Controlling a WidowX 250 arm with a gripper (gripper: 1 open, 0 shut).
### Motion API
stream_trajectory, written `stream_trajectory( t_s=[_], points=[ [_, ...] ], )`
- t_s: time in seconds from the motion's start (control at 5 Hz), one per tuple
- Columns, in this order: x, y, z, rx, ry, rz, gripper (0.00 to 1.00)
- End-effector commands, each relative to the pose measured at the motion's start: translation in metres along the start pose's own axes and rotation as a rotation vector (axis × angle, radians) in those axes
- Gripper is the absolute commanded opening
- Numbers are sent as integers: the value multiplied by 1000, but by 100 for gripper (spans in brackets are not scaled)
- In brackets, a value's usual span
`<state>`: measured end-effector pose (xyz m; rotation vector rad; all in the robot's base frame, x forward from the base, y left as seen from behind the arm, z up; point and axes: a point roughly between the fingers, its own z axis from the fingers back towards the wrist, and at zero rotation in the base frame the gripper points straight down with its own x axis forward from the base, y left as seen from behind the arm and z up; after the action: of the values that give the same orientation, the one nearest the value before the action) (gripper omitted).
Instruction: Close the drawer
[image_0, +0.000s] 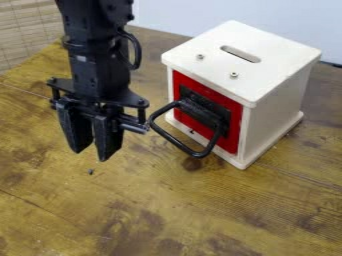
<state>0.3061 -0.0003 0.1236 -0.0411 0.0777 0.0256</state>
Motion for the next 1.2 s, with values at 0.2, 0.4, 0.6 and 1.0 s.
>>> stream_trajectory(
  t_s=[0.2,0.4,0.6,1.0],
  points=[
    [9,5,16,-9,-59,29,0],
    [10,4,17,-12,-61,33,0],
    [9,3,18,-14,-65,34,0],
    [10,3,19,-23,-71,38,0]
  ],
)
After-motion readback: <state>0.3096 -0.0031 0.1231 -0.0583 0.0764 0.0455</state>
